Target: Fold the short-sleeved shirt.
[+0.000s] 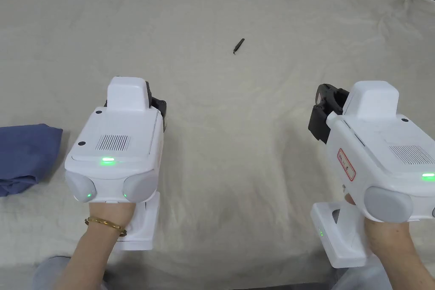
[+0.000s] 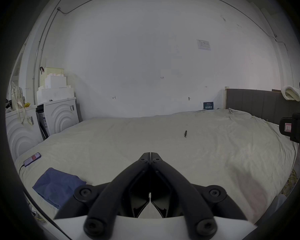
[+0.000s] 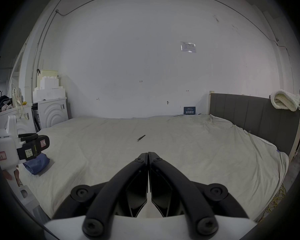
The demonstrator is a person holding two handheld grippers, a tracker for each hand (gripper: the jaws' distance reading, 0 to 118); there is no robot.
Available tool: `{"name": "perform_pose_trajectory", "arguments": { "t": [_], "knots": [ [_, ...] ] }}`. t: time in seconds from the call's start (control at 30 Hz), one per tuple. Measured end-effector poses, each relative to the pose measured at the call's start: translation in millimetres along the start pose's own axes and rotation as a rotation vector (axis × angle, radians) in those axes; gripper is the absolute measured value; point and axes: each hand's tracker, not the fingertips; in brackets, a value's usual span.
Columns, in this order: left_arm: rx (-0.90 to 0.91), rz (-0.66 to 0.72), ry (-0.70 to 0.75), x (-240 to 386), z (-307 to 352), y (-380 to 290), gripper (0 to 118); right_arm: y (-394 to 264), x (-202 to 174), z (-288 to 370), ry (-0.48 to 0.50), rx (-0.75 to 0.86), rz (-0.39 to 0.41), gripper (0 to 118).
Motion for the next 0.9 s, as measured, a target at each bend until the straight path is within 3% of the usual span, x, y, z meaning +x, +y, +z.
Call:
{"name": "perform_pose_trajectory", "arguments": {
  "t": [0.13, 0.17, 0.2, 0.23, 0.27, 0.3, 0.33, 0.4, 0.53, 0.7, 0.9],
  "knots": [
    [-0.003, 0.005, -0.006, -1, 1, 1, 0, 1, 0, 1, 0.001, -0.005, -0.006, 1],
    [-0.001, 0.007, -0.009, -2, 1, 2, 6, 3, 0, 1, 0.012, -0.017, -0.015, 8],
    [0.003, 0.01, -0.008, -2, 2, 3, 16, 7, 0, 1, 0.032, -0.056, -0.023, 25],
    [0.009, 0.016, -0.003, -2, 3, 5, 36, 12, 0, 0, 0.04, -0.095, -0.034, 53],
    [0.007, 0.023, -0.007, -3, 3, 7, 74, 17, 1, -1, 0.069, -0.125, -0.057, 93],
    [0.0, 0.033, -0.017, -4, 2, 9, 102, 20, 4, -2, 0.1, -0.142, -0.091, 118],
    [-0.015, 0.047, -0.027, -4, 0, 11, 118, 23, 5, -3, 0.12, -0.156, -0.125, 114],
    [-0.018, 0.059, -0.027, -4, -2, 12, 118, 32, 2, 6, 0.144, -0.137, -0.169, 115],
    [-0.01, 0.06, -0.033, 1, -2, 12, 118, 66, 1, 13, 0.052, -0.253, -0.182, 115],
    [-0.027, 0.067, -0.021, 0, -12, 6, 118, 72, -9, 19, -0.16, -0.336, -0.264, 115],
    [-0.07, 0.059, -0.006, -1, -19, -9, 118, 67, -1, 14, -0.145, -0.412, -0.297, 115]
  ]
}}
